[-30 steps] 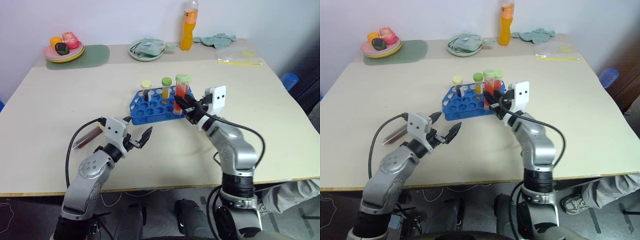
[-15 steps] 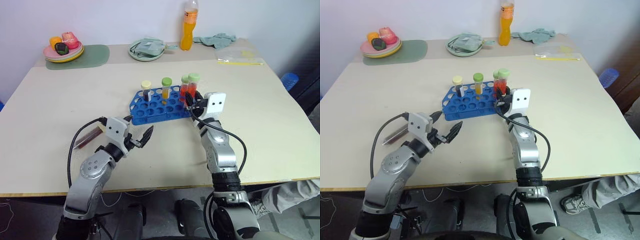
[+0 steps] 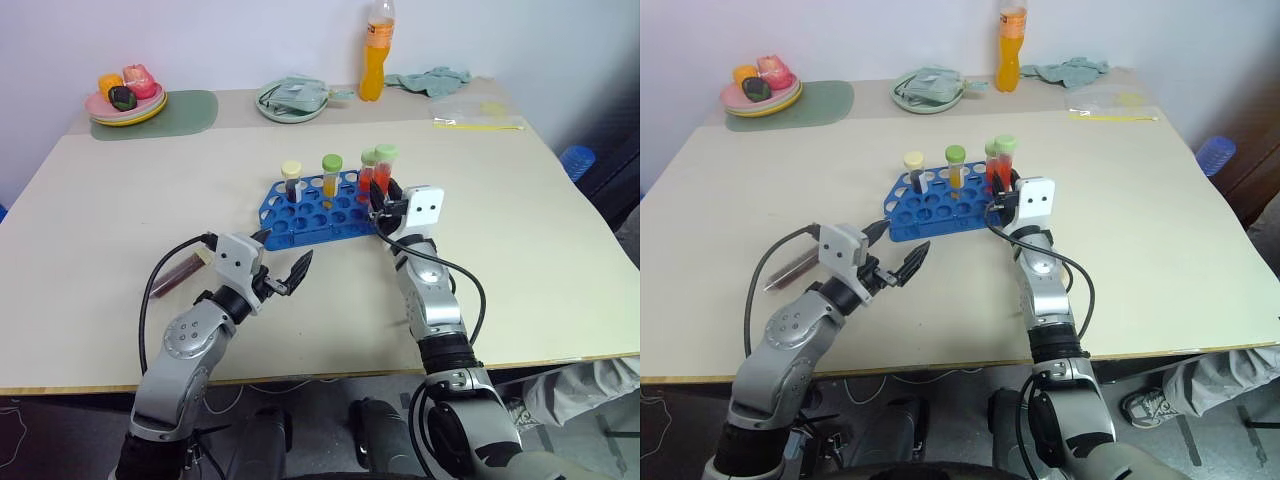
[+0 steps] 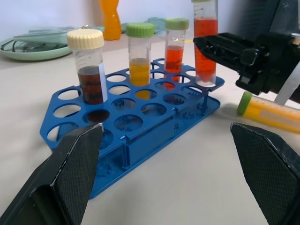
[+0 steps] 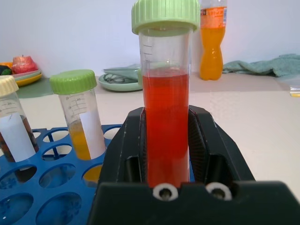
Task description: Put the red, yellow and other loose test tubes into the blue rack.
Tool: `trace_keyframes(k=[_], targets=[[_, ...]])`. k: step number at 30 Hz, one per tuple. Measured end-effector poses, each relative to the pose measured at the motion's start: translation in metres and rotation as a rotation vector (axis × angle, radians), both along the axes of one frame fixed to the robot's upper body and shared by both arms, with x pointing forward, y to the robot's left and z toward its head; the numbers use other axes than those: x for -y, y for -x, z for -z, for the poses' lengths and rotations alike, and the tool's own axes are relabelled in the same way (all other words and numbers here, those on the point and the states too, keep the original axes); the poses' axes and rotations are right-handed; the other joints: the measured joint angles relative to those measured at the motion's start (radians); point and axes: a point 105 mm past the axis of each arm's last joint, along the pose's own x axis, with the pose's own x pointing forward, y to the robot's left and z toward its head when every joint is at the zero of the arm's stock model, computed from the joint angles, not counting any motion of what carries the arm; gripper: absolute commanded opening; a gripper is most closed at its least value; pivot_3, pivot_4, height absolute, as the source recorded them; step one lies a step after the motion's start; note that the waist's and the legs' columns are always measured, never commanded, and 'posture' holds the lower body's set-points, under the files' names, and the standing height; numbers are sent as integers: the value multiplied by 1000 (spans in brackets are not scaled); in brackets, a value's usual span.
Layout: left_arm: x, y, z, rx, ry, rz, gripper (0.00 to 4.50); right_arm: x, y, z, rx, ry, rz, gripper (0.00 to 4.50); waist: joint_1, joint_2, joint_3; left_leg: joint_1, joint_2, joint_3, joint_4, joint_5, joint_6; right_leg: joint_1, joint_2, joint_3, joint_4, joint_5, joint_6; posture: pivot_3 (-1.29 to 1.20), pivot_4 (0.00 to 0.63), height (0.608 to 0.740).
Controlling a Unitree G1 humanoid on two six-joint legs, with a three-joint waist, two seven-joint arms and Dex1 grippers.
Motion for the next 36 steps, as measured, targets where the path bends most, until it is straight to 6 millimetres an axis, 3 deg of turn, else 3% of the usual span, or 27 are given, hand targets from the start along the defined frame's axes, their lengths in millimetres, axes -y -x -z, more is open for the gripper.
trace_keyframes(k=[13,16,20,21,29,36], targets=[[3,1,0,-2,-1,15,4500,-3,5,17,18,23,-1,774,-13,0,0,0,0,0,0,0,0,0,0,0,0,0,0,0,150,740],[3,1,0,-1,-1,16,4500,-3,4,20,13,14,-8,2088,-13,0,0,0,0,0,0,0,0,0,0,0,0,0,0,0,150,740],[4,2,-1,2,-1,18,4500,1,4,21,-4,12,-12,4173,-14,0,0,0,0,0,0,0,0,0,0,0,0,0,0,0,150,740],[4,3,-2,8,0,21,4500,2,3,19,-7,12,-14,4474,-14,0,0,0,0,0,0,0,0,0,0,0,0,0,0,0,150,740],[0,12,1,-20,-33,86,4500,24,24,-28,-101,10,-160,4474,-12,0,0,0,0,-1,0,0,0,0,0,0,0,0,0,0,150,740],[6,24,12,-71,-100,222,4500,54,64,-23,-499,275,-302,4474,-9,1,1,-1,0,-1,0,0,1,1,0,0,-2,0,0,0,150,740]])
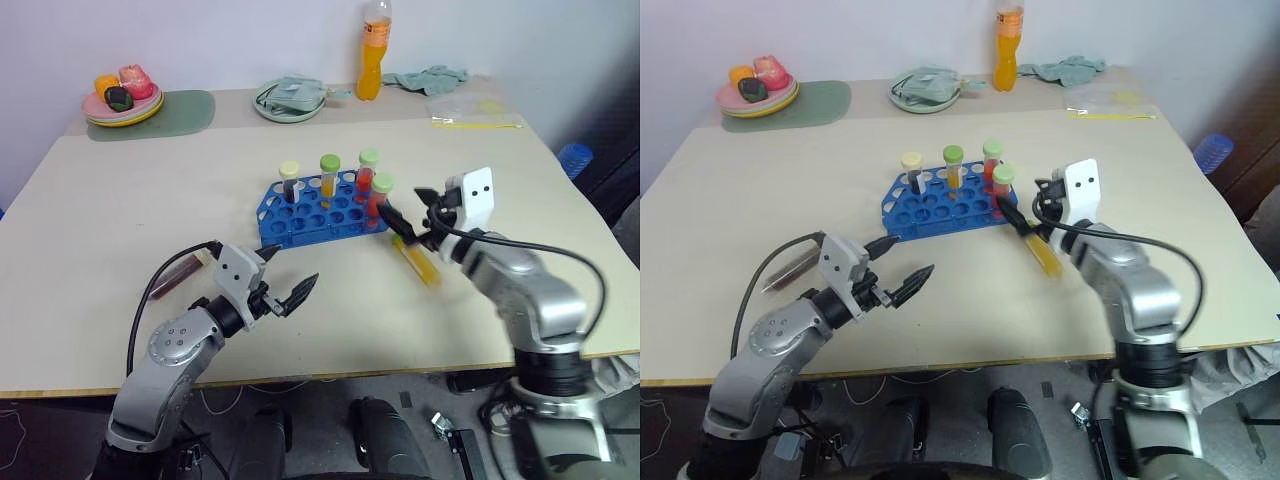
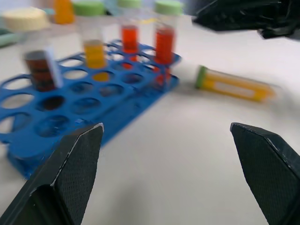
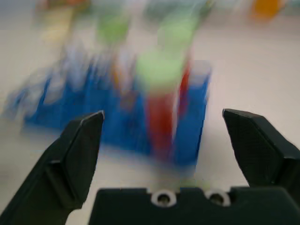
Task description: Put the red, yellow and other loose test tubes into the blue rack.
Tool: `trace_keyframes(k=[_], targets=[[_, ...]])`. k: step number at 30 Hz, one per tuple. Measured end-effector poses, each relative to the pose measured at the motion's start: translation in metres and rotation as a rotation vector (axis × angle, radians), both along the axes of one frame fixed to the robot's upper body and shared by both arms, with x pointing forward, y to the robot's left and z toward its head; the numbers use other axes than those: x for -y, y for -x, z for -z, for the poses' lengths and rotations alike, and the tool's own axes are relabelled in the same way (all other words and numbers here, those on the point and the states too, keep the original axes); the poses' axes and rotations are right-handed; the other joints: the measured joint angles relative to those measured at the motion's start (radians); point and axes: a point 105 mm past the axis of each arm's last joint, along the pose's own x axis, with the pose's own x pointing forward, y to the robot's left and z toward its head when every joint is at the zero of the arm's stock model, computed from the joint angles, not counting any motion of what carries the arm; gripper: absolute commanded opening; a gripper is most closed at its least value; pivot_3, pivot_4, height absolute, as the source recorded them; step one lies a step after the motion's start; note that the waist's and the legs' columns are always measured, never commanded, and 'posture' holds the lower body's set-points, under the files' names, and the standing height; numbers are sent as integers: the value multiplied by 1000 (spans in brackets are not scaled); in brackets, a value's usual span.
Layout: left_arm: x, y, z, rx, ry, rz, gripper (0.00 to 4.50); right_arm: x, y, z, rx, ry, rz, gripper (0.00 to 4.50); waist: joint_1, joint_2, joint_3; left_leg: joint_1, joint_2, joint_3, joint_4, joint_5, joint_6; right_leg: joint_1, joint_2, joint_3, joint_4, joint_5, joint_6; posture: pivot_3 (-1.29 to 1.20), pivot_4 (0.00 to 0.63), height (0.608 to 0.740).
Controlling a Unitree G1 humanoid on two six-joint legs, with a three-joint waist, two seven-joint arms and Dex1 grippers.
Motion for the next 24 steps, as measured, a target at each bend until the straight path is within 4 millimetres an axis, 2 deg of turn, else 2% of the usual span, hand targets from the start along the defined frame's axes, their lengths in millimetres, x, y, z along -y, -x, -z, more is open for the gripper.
trace_keyframes(k=[3,6,9,13,19,21,24], targets=[[9,7,5,-21,-18,75,4500,12,7,10,-215,102,19,4474,-7,0,0,1,0,1,0,0,0,0,1,1,0,0,0,0,150,740],[19,13,8,-39,-15,149,4500,18,4,6,-377,133,60,4474,-6,0,0,1,1,0,-1,0,0,0,1,0,0,0,-1,0,150,740],[24,18,8,-51,-2,198,4500,18,1,5,-471,196,74,4474,-2,0,0,0,0,1,0,0,1,0,1,0,-2,0,0,0,150,740],[26,19,8,-51,1,212,4500,18,-8,17,-591,233,95,4474,0,0,1,-1,0,1,0,-1,1,0,0,0,-2,0,0,0,150,740],[27,21,11,-65,14,215,4500,15,-22,18,-683,278,130,4474,-4,0,1,-1,0,1,0,-1,1,-1,0,0,-2,0,0,0,150,740],[27,22,13,-67,18,212,4500,14,-24,21,-707,299,140,3952,-4,0,1,-1,0,1,0,-1,1,-1,0,0,-2,0,0,0,150,740],[25,24,18,-80,34,199,4500,12,-21,32,-761,343,122,2624,-3,0,1,-1,0,1,0,-1,2,-1,0,0,-2,0,0,0,150,740]])
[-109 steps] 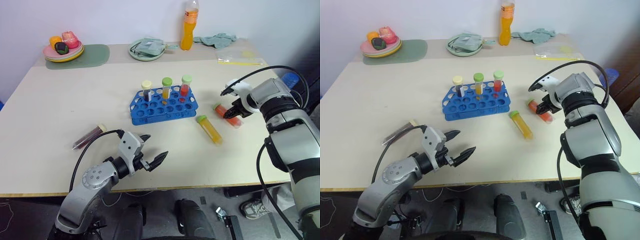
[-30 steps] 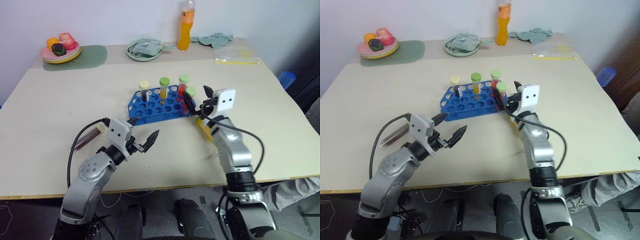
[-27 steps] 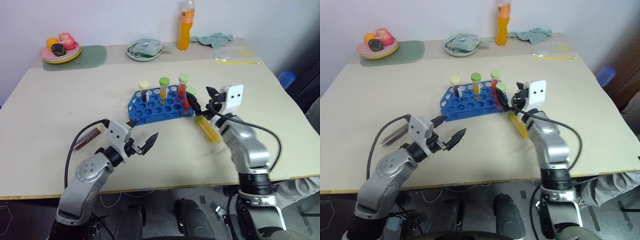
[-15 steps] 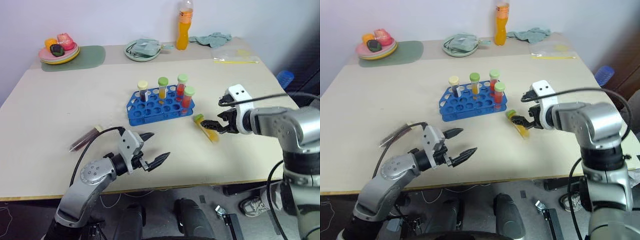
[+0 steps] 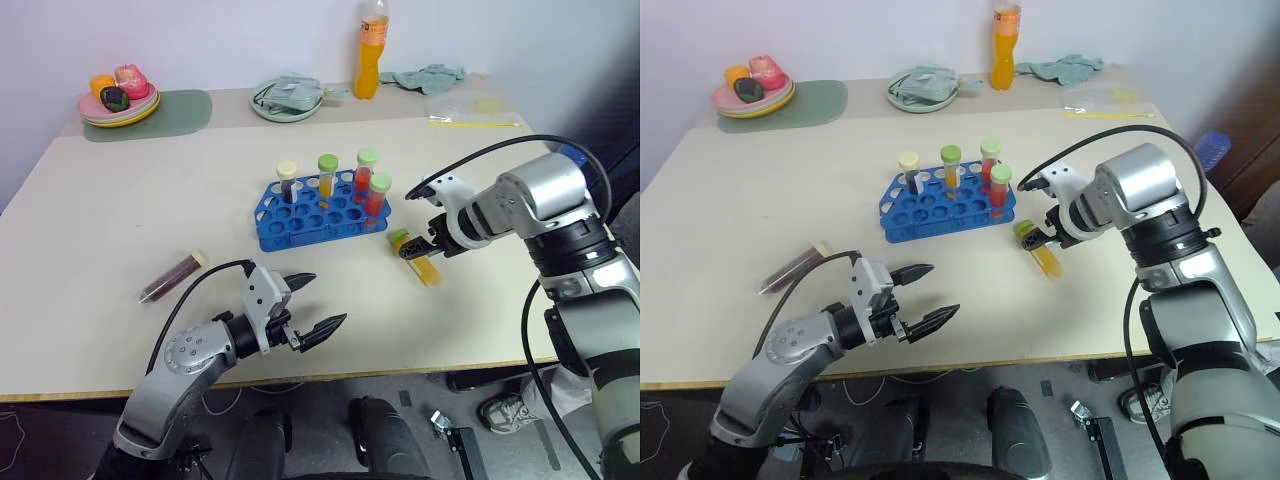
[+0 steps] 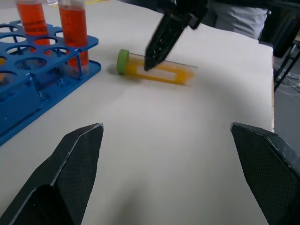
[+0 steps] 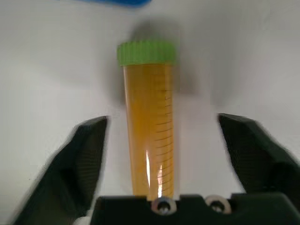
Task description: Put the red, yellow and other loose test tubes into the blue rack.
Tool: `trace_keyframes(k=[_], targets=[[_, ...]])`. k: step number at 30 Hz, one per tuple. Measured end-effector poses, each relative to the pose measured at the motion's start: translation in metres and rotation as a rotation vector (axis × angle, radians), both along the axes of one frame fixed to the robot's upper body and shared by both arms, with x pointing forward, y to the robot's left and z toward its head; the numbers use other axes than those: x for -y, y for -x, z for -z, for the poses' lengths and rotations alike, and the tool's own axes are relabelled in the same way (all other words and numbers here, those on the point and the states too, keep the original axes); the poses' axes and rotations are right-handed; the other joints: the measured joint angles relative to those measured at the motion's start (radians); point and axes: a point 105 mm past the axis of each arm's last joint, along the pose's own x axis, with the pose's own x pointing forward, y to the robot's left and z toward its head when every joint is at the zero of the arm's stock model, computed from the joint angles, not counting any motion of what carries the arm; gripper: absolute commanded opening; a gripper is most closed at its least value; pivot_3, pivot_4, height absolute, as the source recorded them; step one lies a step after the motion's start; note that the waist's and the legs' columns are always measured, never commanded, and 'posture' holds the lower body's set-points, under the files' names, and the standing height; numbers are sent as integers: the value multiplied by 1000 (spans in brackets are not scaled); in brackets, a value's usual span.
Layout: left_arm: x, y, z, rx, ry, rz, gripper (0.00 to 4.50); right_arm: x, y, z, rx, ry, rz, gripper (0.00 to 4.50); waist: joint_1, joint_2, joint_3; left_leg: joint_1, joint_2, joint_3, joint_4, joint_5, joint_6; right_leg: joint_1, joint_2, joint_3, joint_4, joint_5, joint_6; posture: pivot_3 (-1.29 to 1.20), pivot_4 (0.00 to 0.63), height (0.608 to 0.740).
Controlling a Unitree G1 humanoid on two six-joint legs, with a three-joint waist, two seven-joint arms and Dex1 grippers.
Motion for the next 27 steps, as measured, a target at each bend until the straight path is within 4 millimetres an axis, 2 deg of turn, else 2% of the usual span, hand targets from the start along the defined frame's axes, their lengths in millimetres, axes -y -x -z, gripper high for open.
trace_keyframes(k=[3,4,8,12,14,17,20,22,24,27], targets=[[-1,0,1,2,4,-10,4500,-4,4,5,-35,-4,-30,1061,2,0,0,0,0,0,0,0,0,0,0,0,0,0,0,0,150,740],[-1,0,0,4,5,-12,4500,-5,4,5,-38,-7,-38,759,1,0,0,0,0,0,0,0,0,0,0,0,0,0,0,0,150,740],[-1,0,0,5,5,-17,4500,-10,10,-4,-23,-21,-102,759,2,1,1,0,0,0,0,0,0,0,0,0,0,0,0,0,150,740],[-1,0,0,5,5,-16,4500,-26,29,-19,84,-88,-297,759,4,0,0,-1,0,-1,0,-1,1,0,0,-1,0,0,1,0,150,740],[-2,0,0,6,6,-19,4500,-42,42,-14,173,-168,-427,759,5,-1,0,-1,0,-1,0,-1,1,0,0,-1,-1,-1,1,0,150,740],[-4,-2,-1,7,10,-40,4500,-87,51,-16,465,-389,-578,759,-3,0,1,0,0,1,0,-1,1,0,0,0,1,-1,2,0,150,740],[-5,-5,-5,16,32,-74,4500,-121,37,-44,814,-514,-561,759,-5,0,1,1,1,1,1,0,0,-1,1,1,2,-1,1,0,150,740],[-10,-12,-10,42,62,-141,4500,-131,21,-61,991,-563,-461,759,-3,-1,0,1,1,0,1,0,0,0,1,1,2,0,1,0,150,740],[-19,-22,-15,86,70,-227,4500,-135,9,-61,1069,-569,-389,759,4,-2,-1,1,0,0,1,0,0,0,0,0,2,0,1,0,150,740],[-37,-34,-13,116,49,-343,4500,-142,-8,-48,1131,-549,-287,759,3,-2,-1,1,0,0,1,0,0,0,0,0,2,0,1,0,150,740]])
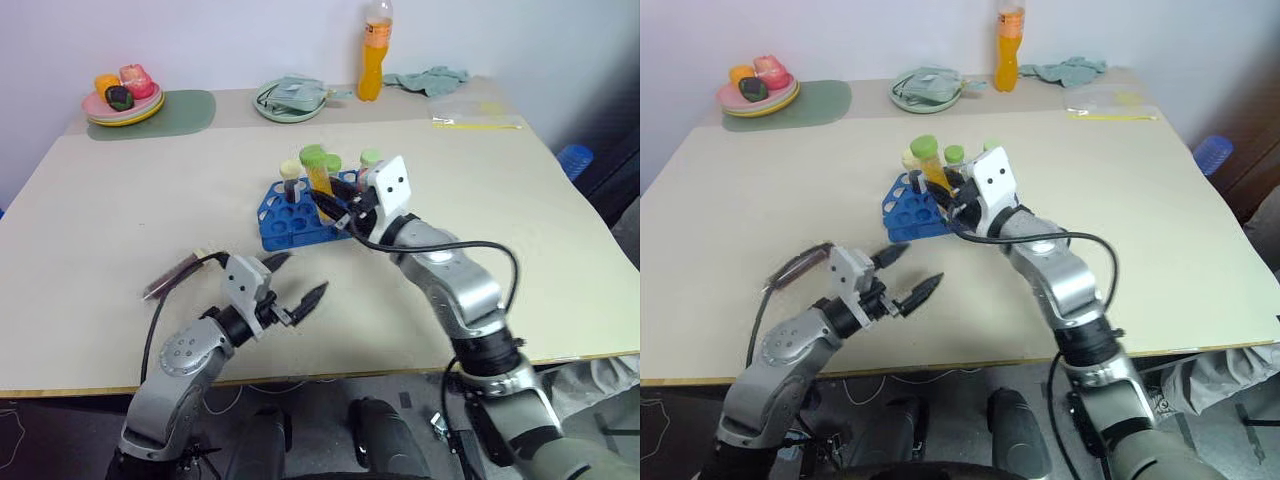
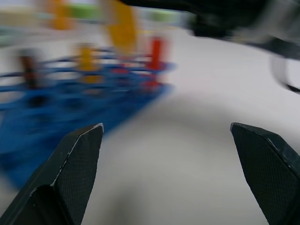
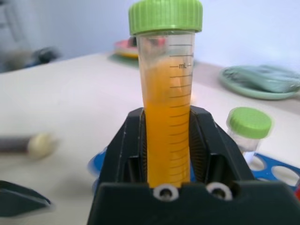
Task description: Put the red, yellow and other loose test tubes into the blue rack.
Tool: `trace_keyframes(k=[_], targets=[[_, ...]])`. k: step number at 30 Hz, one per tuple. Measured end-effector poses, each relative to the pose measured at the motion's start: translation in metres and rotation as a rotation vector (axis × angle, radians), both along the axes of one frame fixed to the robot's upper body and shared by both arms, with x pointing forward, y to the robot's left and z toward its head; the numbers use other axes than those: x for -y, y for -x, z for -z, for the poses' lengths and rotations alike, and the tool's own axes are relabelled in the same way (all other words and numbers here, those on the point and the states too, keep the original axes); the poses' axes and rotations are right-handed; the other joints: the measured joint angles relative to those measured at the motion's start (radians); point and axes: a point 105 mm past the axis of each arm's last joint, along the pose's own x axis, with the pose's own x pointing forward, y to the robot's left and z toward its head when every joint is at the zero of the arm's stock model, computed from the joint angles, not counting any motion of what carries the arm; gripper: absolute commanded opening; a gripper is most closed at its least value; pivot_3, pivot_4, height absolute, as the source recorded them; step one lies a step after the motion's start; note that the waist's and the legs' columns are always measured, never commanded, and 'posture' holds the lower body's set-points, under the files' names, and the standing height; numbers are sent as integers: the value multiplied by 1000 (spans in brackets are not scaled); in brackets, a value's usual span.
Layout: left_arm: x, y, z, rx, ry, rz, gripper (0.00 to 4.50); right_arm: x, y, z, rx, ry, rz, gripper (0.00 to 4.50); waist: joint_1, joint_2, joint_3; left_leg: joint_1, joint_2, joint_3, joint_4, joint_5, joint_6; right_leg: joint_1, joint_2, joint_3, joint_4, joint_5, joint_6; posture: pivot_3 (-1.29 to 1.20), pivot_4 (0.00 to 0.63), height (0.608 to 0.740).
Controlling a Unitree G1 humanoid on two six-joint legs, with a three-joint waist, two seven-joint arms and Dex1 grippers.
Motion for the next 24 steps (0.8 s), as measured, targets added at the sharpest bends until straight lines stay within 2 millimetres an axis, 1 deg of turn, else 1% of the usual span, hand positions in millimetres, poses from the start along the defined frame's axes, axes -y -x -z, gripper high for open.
trace_keyframes(k=[3,5,12,24], targets=[[-3,-1,-2,20,-8,-19,4500,-1,-13,19,-19,-22,75,759,0,0,0,0,0,0,-1,0,0,0,0,0,0,0,0,0,150,740],[-4,-1,-2,21,-8,-21,4500,1,-18,26,-19,-26,102,759,-1,0,0,0,0,0,-1,0,0,0,0,0,0,0,0,0,150,740],[-5,2,0,16,-10,-31,4500,12,-25,25,18,-44,148,759,-5,0,0,0,0,0,-1,0,0,0,0,0,0,0,0,0,150,740],[-4,3,-3,21,-11,-26,4500,13,-23,29,24,-43,147,759,-5,0,0,0,0,0,-1,0,0,0,0,0,1,0,0,0,150,740]])
